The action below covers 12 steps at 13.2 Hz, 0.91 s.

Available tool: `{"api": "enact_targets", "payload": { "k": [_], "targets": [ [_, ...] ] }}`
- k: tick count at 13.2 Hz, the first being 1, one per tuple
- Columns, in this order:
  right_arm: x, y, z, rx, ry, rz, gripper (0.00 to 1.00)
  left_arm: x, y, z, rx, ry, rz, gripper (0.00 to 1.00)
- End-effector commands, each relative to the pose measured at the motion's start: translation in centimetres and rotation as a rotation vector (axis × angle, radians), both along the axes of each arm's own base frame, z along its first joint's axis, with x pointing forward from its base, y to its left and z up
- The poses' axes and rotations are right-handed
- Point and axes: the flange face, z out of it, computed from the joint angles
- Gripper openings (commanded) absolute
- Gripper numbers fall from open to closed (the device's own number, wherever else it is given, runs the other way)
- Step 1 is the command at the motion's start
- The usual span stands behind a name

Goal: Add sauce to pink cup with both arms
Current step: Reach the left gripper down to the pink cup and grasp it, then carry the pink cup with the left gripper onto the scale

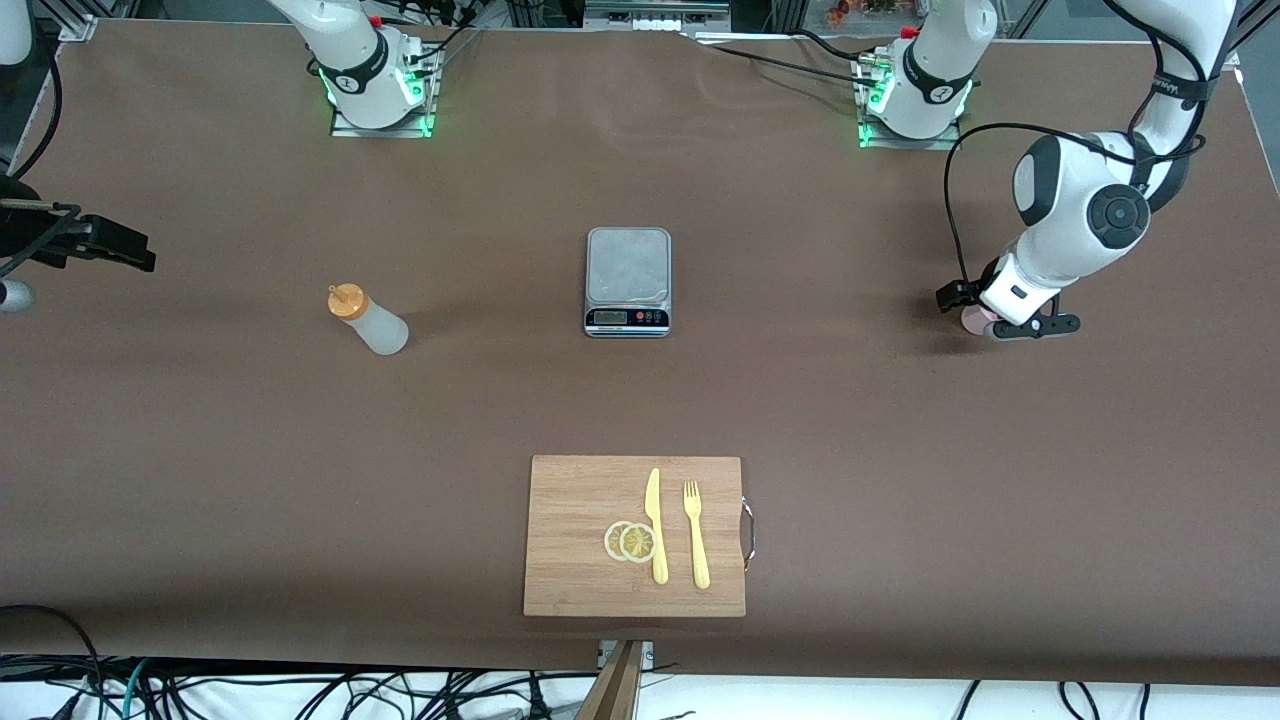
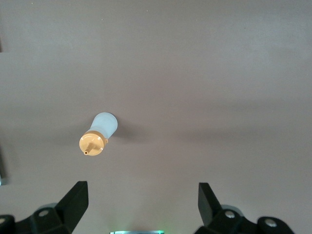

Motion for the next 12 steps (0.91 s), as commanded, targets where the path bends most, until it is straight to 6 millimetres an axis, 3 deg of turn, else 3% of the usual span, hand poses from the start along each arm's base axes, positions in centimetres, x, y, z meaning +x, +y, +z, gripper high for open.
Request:
{"api": "enact_targets", "payload": {
  "k": [1,5,8,10,12],
  "targets": [
    [0.2,0.0,0.6,0.01,-0.01,-0.015,1.0,-0.5,0.0,-0.6,-0.004,-0.011,0.002,0.71],
    [0.2,0.0,0.6,0.01,-0.01,-0.015,1.0,-0.6,0.5,-0.7,0.02,-0.001,-0.042,0.39],
    [0.2,0.0,0.6,0.01,-0.01,-0.015,1.0,-0.5,0.5,-0.4,0.028,-0.002,-0.056,0.0],
    [0.2,0.0,0.6,0.011,-0.01,-0.015,1.0,-0.2,0.4,0.4,0.032,0.005,-0.06,0.0],
    [0.2,0.0,0.6,0.011,-0.01,-0.015,1.0,1.0,-0.2,2.8,0.039,0.01,-0.061,0.0]
  ]
}}
